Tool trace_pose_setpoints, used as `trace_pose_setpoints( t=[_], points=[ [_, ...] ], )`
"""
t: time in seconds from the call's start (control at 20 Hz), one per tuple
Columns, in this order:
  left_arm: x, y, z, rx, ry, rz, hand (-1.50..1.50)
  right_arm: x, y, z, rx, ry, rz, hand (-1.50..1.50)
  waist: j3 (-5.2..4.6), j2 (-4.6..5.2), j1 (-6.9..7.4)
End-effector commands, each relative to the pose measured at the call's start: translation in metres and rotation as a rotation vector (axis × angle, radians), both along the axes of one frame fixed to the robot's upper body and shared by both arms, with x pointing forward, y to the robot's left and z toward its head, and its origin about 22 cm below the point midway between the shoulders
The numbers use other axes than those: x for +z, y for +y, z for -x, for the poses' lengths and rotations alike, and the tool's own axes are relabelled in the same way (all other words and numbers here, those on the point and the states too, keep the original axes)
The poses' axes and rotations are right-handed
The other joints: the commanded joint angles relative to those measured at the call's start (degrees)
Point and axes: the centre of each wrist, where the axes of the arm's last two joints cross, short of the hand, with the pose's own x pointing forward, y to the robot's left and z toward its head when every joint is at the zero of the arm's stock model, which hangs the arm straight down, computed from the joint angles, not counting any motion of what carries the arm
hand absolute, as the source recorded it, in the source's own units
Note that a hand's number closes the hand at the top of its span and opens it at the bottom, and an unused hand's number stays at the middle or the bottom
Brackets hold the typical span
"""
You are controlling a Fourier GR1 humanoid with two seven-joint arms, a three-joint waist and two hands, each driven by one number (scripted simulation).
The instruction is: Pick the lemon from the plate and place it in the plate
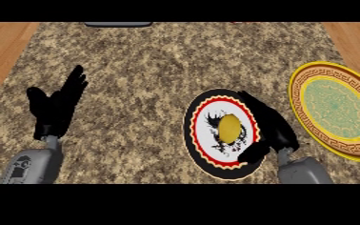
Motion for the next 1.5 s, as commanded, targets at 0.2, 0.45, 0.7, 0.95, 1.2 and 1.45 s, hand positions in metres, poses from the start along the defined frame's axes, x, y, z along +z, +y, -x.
trace_pose_setpoints(
  t=[0.2, 0.45, 0.7, 0.95, 1.2, 1.45],
  points=[
    [-0.012, -0.015, 0.012, -0.011, -0.004, 0.0, 0.0, -0.014, 0.027, -0.021, -0.009, 0.029, 0.062, -1.5, 0.02, 0.03, 0.11],
    [0.01, 0.011, 0.005, -0.01, 0.01, -0.009, 0.0, -0.014, -0.002, -0.031, -0.001, 0.039, 0.063, -1.5, 0.02, 0.0, 0.05],
    [-0.015, 0.006, 0.014, -0.015, -0.005, -0.004, 0.0, -0.055, 0.028, -0.005, 0.032, 0.074, 0.113, -1.5, 0.01, 0.02, -0.03],
    [-0.016, -0.015, 0.009, -0.006, 0.0, 0.004, 0.0, -0.041, 0.048, -0.026, 0.187, 0.117, 0.115, 1.5, 0.01, 0.07, 0.15],
    [0.021, -0.004, 0.0, -0.011, 0.0, -0.011, 0.0, -0.053, 0.038, -0.011, 0.165, 0.089, 0.082, 1.5, 0.03, -0.04, -0.03],
    [-0.009, 0.0, 0.004, -0.012, -0.001, -0.006, 0.0, -0.046, 0.043, -0.025, 0.137, 0.01, 0.057, 1.5, 0.01, 0.02, -0.09]
  ],
)
